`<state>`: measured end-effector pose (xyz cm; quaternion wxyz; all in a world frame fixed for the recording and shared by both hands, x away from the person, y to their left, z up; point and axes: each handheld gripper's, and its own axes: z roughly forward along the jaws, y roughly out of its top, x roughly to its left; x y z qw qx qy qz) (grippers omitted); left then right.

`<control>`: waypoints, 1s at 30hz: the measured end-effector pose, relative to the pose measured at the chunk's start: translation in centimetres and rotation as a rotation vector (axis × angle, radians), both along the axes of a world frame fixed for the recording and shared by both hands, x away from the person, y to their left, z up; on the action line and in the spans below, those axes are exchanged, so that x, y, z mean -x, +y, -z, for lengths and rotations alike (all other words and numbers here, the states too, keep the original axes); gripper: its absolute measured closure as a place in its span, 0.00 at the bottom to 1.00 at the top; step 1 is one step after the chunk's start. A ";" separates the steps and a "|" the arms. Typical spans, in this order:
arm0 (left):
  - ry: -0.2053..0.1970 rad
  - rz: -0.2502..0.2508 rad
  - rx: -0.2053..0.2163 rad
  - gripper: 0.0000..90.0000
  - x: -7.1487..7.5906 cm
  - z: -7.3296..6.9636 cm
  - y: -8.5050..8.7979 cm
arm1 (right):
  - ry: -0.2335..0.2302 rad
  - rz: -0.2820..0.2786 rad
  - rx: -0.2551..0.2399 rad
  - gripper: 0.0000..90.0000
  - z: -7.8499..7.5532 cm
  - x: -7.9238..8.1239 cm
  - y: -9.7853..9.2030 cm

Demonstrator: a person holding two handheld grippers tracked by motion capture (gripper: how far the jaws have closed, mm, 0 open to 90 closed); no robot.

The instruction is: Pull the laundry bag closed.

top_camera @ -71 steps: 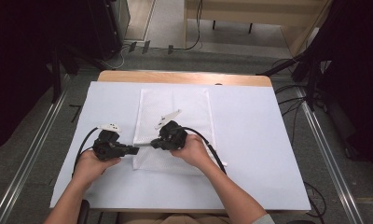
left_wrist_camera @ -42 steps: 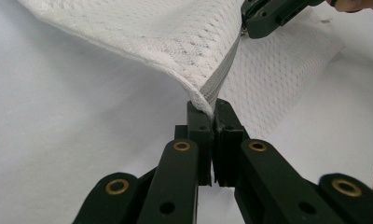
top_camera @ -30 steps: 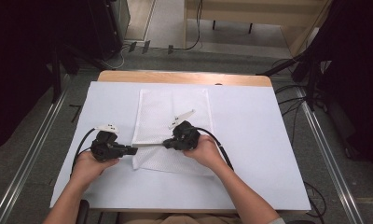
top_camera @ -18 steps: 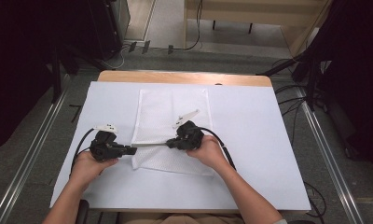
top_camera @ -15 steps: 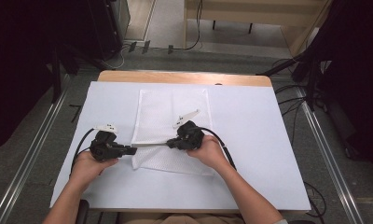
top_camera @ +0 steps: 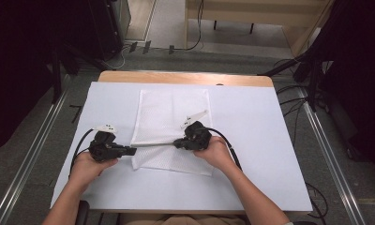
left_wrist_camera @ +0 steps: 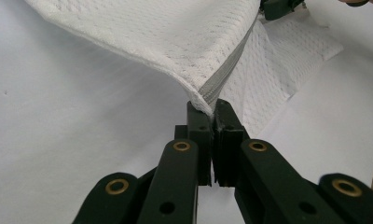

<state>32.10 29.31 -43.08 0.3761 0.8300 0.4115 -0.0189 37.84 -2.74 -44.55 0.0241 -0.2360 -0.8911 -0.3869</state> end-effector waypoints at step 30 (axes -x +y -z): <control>0.001 -0.011 0.007 0.98 0.0 0.0 0.3 | 0.010 0.023 0.020 0.98 0.3 0.2 -2.5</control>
